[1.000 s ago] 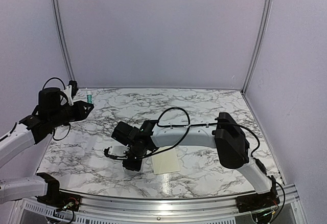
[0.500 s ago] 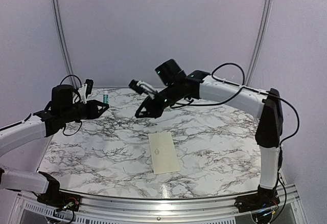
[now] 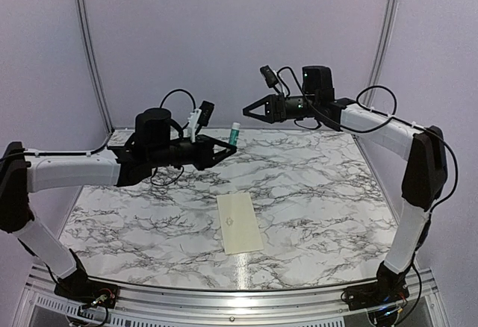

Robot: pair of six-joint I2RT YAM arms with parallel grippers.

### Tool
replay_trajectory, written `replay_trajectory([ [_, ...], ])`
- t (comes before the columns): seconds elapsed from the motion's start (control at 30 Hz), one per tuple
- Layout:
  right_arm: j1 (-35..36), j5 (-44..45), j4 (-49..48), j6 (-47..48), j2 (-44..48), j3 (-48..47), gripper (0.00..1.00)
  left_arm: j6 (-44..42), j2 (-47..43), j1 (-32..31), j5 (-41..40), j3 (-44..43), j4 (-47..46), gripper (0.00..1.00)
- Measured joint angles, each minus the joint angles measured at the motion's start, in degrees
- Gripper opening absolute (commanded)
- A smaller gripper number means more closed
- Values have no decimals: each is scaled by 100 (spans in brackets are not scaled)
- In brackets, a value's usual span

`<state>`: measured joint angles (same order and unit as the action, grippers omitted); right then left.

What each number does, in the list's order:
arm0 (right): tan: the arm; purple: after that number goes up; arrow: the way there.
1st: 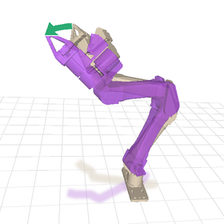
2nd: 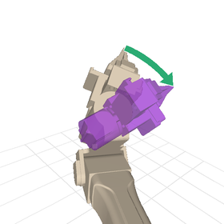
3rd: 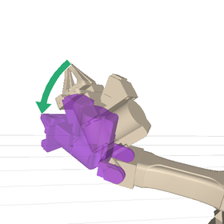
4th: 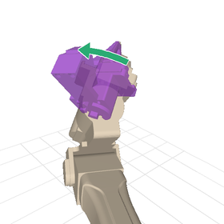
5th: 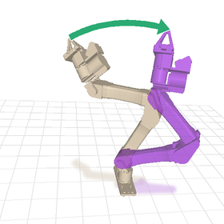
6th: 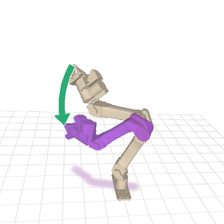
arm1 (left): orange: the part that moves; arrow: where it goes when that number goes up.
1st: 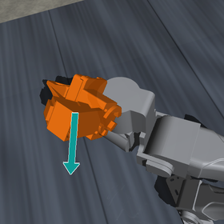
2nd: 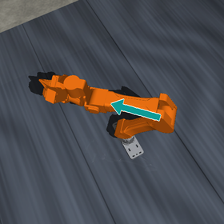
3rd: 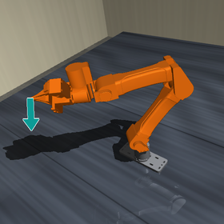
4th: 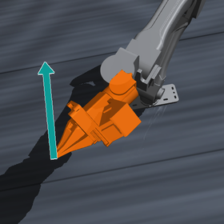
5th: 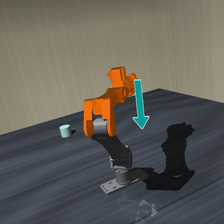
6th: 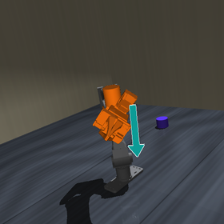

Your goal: Place the letter into the envelope and seal it

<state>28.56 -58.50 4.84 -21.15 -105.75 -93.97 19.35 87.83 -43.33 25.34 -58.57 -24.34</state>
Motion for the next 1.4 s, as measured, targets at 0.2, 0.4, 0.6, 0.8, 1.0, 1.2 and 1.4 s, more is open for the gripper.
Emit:
replay_trajectory([
  [0.2, 15, -417, -981, -835, 76, 339, 15, 170, 962, -511, 192, -855, -487, 13],
  [0.4, 15, -575, -1683, -1392, 258, 562, 16, 389, 1176, -601, 129, -1027, -713, 13],
  [0.6, 15, -597, -1993, -1641, 313, 640, 17, 509, 1176, -601, -157, -1025, -938, 13],
  [0.8, 15, -599, -2111, -1725, 343, 728, 18, 562, 1176, -601, -431, -966, -1128, 12],
  [1.0, 15, -597, -2203, -1803, 358, 765, 18, 619, 1174, -601, -638, -905, -1250, 12],
  [1.2, 15, -599, -2288, -1832, 365, 767, 19, 662, 1150, -601, -763, -831, -1320, 11],
  [1.4, 15, -595, -2352, -1834, 367, 833, 19, 684, 1141, -601, -804, -719, -1421, 11],
])
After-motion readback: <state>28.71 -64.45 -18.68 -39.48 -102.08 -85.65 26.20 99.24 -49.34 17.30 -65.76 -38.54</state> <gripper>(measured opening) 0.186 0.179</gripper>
